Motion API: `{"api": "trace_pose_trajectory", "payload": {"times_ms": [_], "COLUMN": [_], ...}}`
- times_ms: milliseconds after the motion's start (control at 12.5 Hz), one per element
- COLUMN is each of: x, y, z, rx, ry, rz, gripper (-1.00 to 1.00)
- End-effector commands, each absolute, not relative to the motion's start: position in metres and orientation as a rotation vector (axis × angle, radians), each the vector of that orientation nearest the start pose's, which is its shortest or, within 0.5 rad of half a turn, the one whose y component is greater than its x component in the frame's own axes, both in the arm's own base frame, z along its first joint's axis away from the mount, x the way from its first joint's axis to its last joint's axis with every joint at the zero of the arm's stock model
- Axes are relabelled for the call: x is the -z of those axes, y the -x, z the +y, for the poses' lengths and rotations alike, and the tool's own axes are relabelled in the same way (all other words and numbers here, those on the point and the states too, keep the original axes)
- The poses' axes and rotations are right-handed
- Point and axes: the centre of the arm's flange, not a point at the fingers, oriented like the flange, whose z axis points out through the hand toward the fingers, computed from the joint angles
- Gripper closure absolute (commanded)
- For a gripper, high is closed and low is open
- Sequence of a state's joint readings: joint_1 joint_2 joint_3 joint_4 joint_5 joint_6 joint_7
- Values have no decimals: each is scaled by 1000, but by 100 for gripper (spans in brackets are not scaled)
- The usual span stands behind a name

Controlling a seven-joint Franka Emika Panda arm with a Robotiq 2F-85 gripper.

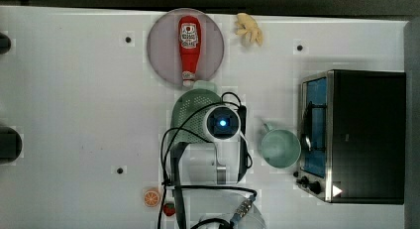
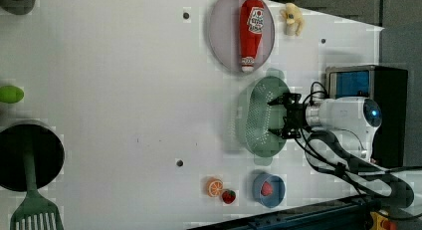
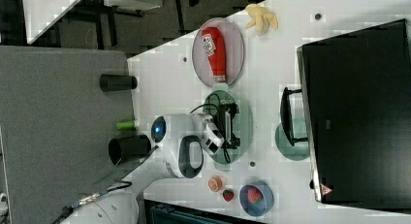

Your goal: Drag strainer left to right.

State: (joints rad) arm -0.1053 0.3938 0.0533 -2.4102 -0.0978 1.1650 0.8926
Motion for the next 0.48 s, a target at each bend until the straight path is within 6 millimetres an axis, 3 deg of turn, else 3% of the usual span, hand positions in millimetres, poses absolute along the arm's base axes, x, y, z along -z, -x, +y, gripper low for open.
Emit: {"api": "trace_pose_trajectory", "payload": {"times_ms": [80, 480], "x": [-155, -156], "y": [-487, -482], "z": [-46, -86], "rx": [-23, 3], "ry": [2266, 2263], "rz": [2263, 2294], "gripper": [-100, -100]}}
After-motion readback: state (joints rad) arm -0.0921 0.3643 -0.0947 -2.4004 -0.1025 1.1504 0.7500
